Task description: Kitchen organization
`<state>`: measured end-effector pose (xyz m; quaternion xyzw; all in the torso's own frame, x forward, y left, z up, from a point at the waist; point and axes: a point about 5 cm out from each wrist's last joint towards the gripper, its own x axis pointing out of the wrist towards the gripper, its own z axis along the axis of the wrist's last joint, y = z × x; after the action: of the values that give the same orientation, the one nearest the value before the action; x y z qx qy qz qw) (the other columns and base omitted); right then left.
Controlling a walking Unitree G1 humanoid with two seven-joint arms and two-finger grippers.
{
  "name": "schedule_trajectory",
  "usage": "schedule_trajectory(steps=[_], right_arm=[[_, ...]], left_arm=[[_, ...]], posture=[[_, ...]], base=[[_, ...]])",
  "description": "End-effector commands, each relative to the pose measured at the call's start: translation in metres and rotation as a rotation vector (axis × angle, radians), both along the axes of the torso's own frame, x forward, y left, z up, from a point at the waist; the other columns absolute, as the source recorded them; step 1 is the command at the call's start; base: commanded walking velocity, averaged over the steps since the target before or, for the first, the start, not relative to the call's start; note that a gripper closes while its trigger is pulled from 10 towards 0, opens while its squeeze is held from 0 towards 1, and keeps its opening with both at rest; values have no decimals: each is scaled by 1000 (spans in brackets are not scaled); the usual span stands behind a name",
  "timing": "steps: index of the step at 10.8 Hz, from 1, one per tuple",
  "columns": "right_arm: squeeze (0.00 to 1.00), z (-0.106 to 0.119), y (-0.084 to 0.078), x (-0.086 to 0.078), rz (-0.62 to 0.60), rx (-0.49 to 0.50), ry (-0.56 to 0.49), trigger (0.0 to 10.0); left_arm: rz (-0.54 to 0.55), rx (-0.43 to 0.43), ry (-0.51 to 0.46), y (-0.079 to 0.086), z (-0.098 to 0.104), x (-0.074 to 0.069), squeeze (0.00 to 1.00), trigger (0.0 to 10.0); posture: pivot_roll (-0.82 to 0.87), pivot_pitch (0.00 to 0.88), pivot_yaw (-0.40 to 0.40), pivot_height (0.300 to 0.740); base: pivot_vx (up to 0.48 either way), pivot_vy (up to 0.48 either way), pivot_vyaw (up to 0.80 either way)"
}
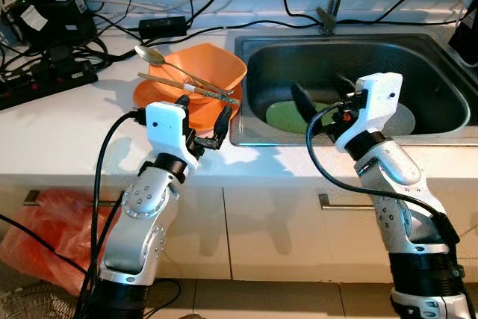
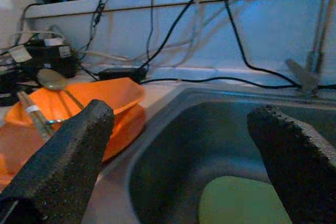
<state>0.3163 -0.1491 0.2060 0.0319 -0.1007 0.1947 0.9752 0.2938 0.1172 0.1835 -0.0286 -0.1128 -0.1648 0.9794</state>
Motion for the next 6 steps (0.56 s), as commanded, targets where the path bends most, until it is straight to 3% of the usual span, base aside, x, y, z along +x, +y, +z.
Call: schedule_trajectory(steps=[1, 6], right_arm=[[0, 3, 0, 1, -7, 4, -16, 10000], [0, -1, 4, 0, -7, 4, -12, 10000]], left_arm=[[23, 10, -6, 3, 1, 3, 0, 10000], [34, 15, -1, 6, -1, 2, 0, 10000]], posture=[[78, 42, 66, 740], [85, 52, 76, 740]], base=[[0, -401, 0], [0, -475, 0]])
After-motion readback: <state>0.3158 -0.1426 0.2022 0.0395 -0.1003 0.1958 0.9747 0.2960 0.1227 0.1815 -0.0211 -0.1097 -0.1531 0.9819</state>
